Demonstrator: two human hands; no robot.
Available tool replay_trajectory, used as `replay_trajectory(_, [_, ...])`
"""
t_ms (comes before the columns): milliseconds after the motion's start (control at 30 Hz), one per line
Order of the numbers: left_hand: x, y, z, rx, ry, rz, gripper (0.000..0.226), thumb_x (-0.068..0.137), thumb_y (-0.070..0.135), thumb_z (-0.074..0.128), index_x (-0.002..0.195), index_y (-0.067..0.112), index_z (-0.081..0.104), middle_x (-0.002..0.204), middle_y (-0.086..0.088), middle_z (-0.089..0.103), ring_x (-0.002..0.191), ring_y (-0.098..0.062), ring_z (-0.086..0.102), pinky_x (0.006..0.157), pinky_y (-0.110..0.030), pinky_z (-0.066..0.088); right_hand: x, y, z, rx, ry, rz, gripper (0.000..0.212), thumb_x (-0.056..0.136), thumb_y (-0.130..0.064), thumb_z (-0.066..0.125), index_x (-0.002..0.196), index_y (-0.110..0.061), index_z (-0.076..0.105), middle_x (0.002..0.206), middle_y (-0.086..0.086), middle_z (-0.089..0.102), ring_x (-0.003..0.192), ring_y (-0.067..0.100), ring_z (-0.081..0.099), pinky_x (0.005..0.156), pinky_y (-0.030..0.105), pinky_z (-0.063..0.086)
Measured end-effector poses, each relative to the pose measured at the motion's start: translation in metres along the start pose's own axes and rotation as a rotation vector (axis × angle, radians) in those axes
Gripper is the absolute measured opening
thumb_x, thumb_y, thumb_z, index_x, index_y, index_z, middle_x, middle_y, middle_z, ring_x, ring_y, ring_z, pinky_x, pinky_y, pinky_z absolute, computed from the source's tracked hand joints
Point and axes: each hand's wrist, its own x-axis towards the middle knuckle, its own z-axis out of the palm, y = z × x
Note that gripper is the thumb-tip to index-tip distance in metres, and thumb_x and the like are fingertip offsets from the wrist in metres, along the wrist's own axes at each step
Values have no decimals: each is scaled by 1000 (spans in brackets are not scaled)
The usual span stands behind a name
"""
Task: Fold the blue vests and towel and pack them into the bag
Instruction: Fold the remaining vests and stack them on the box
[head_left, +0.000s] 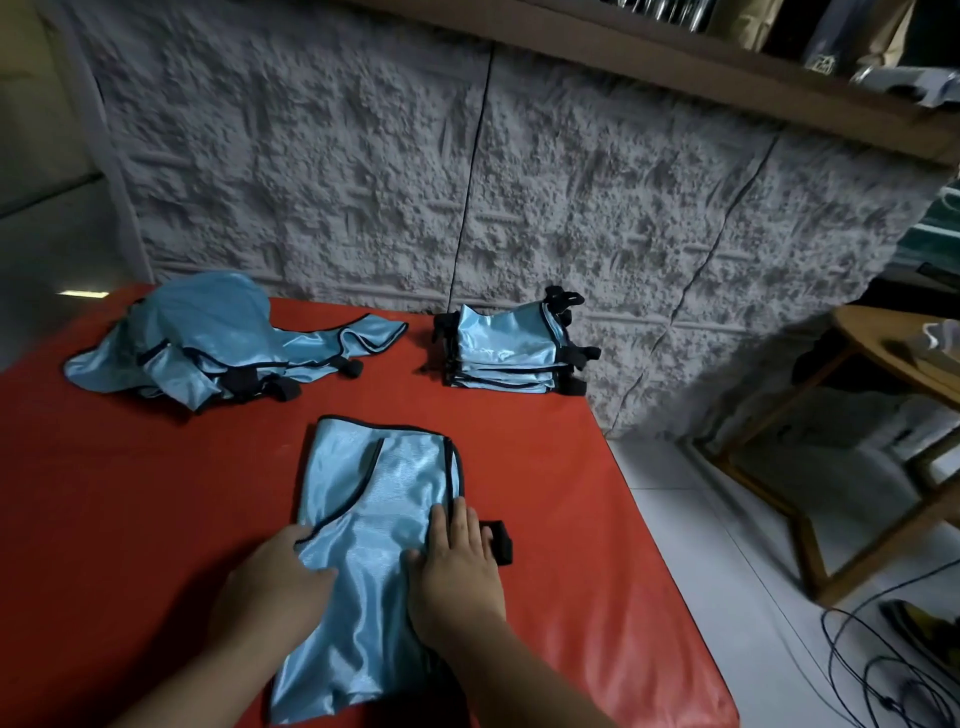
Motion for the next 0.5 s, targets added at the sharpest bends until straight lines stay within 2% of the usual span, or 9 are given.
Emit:
replay_trajectory(67, [0, 3, -1, 5, -65, 3, 71, 77, 33, 75, 143, 37, 48, 128, 2, 66, 110, -27, 65, 90, -33, 50, -1, -1, 1, -1, 13, 2, 67, 106, -46, 19, 162, -17, -5, 168, 6, -16, 155, 21, -16, 123, 38, -11])
replay_trajectory(133, [-2, 5, -3, 18, -133, 55, 73, 81, 30, 72, 145, 46, 40, 130, 3, 65, 105, -23, 66, 89, -32, 52, -1, -1, 2, 1, 25, 6, 66, 106, -47, 19, 162, -20, -4, 168, 7, -16, 155, 22, -15, 123, 38, -10])
replay_trajectory(167, [-3, 6, -3, 7, -152, 81, 68, 82, 27, 70, 140, 49, 44, 120, 4, 69, 93, -19, 69, 83, -30, 53, -2, -1, 3, 3, 28, 7, 66, 106, -47, 19, 162, -21, -4, 168, 7, -15, 155, 22, -15, 123, 38, -10])
replay_trajectory(233, [-3, 5, -4, -29, -154, 90, 48, 81, 18, 68, 119, 46, 59, 88, 6, 72, 60, -10, 63, 60, -25, 50, -2, 0, 4, -4, 33, 0, 65, 105, -48, 19, 162, -25, -4, 168, 8, -15, 156, 23, -14, 123, 39, -9])
replay_trajectory(300, [-1, 4, -5, -66, -177, 62, 34, 79, 8, 65, 99, 35, 69, 79, 5, 69, 45, -5, 52, 45, -19, 40, -1, 0, 4, -11, 31, -5, 65, 105, -50, 18, 162, -27, -4, 168, 7, -16, 155, 22, -14, 123, 39, -9])
replay_trajectory(367, [1, 2, -9, -66, -244, 24, 32, 79, -1, 61, 91, 28, 71, 77, 1, 63, 43, -7, 50, 39, -17, 36, -1, 2, 4, -16, 28, -7, 65, 105, -50, 17, 162, -27, -4, 168, 7, -16, 155, 21, -15, 124, 39, -9])
replay_trajectory(400, [2, 0, -11, -58, -273, 15, 33, 80, -3, 59, 88, 27, 71, 77, 0, 62, 46, -10, 52, 40, -18, 39, -1, 2, 3, -23, 27, -6, 65, 105, -50, 17, 162, -27, -3, 168, 6, -17, 155, 21, -15, 124, 39, -9])
replay_trajectory(500, [3, -6, -18, -33, -317, 5, 33, 82, -4, 58, 89, 26, 70, 88, 1, 61, 69, -16, 64, 57, -24, 51, 2, 8, 3, -49, 41, 0, 65, 105, -52, 18, 162, -27, -2, 168, 7, -16, 156, 22, -13, 125, 40, -8])
